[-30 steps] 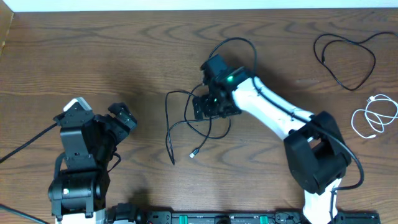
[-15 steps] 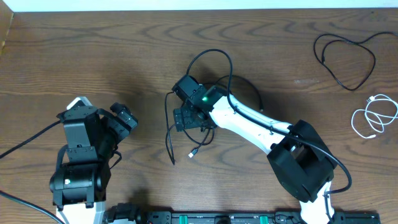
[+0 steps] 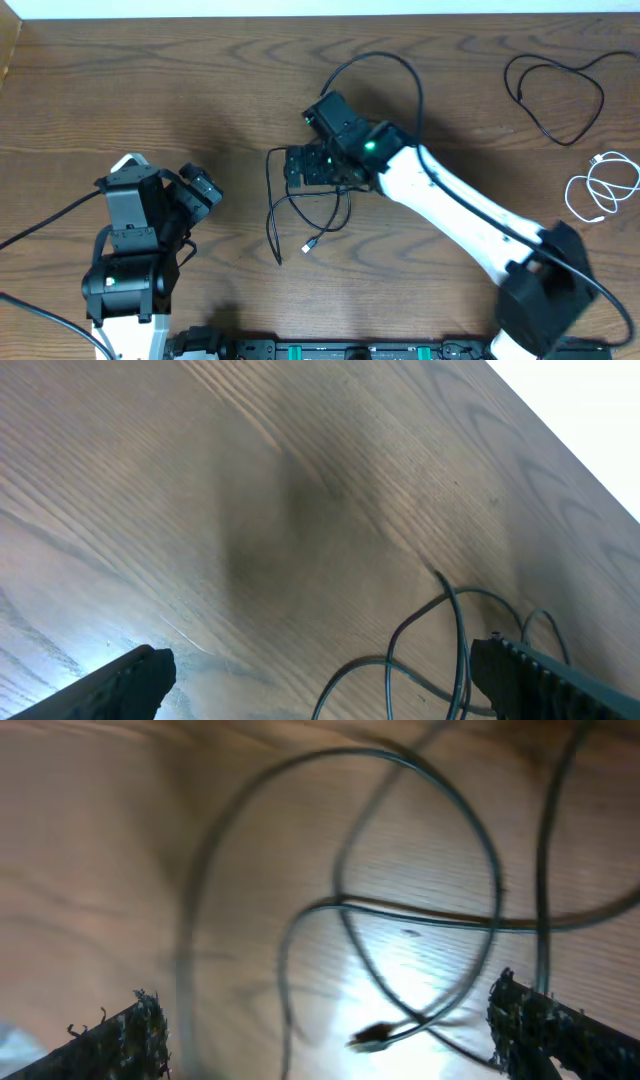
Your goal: Untangle cables
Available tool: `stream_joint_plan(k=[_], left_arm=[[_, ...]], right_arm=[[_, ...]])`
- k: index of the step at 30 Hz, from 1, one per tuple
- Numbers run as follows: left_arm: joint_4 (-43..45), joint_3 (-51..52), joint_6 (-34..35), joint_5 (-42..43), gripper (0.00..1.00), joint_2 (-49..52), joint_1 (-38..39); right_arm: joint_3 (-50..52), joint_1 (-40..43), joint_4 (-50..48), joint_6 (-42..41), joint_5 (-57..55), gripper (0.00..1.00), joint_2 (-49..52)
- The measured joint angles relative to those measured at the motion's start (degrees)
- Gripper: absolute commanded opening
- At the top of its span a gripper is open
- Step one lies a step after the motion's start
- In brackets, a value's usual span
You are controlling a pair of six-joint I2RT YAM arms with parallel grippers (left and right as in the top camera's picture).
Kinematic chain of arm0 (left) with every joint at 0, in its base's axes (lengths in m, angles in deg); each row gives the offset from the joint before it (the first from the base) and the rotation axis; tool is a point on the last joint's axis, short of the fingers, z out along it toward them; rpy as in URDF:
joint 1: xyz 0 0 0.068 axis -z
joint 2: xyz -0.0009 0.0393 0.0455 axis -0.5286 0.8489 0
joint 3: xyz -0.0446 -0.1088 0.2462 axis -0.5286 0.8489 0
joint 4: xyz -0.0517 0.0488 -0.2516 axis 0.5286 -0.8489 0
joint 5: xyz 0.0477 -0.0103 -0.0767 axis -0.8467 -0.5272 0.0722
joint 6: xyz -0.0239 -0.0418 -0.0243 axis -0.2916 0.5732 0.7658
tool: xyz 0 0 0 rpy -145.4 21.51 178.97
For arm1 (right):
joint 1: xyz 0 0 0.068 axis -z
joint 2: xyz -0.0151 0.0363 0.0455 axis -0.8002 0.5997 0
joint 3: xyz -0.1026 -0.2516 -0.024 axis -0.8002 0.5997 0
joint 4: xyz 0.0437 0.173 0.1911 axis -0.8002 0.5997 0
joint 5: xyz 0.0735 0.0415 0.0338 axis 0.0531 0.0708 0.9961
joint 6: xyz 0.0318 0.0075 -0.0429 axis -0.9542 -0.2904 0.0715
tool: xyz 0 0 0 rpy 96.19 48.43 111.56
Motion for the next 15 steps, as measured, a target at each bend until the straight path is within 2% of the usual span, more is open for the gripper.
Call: stream_joint_plan(k=[9,15], left_arm=[[0.0,0.0,0.0,-0.02,1.0,1.4,0.0],[0.0,0.0,0.0,0.0,1.0,2.36,0.0]], right_arm=[[-0.07,-4.57,-1.42,1.38,-0.02,0.99,3.26],[-0.04,-9.38,-0.96,1.55,-7.39,0.99,4.22]])
